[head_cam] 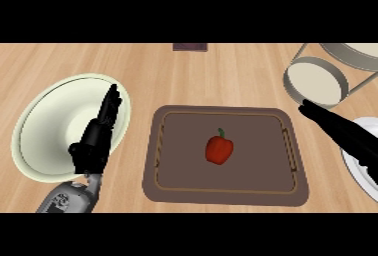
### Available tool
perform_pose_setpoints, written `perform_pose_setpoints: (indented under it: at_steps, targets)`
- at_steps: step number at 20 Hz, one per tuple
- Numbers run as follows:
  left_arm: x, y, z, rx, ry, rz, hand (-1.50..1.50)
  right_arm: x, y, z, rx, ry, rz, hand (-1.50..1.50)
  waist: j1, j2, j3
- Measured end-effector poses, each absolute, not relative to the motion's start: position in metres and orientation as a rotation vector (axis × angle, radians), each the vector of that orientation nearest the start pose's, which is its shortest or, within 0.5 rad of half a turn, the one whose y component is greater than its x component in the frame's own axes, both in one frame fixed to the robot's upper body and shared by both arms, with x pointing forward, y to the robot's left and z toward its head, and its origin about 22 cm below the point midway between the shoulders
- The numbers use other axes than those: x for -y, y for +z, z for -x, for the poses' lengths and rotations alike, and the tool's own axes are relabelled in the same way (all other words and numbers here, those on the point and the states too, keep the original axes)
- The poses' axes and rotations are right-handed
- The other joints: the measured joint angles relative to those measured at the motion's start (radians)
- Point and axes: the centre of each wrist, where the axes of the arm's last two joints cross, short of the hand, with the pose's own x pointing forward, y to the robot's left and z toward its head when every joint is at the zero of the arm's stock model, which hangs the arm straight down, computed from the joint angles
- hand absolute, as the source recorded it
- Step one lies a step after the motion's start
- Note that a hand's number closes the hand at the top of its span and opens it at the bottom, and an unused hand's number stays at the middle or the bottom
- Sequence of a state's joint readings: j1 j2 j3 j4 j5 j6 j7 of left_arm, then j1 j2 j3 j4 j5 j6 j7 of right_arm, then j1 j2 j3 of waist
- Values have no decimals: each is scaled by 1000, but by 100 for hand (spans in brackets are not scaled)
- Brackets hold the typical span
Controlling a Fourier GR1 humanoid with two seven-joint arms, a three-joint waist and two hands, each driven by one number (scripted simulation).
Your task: Pick the bell pepper from the tray and place it in the tiered basket
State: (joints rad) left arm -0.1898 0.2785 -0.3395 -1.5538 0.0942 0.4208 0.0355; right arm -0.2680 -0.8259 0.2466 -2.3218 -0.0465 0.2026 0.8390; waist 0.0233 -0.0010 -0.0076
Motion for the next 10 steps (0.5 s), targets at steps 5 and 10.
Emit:
perform_pose_setpoints:
  at_steps: [5, 10]
  targets:
    - [-195, 40, -275, 1669, -136, -176, 0, 184, 243, -192, 1412, 1098, 491, -150, 7, 1, 2]
    - [-197, 36, -274, 1660, -123, -176, 0, 150, 246, -204, 1404, 1158, 462, -150, -1, -1, 3]
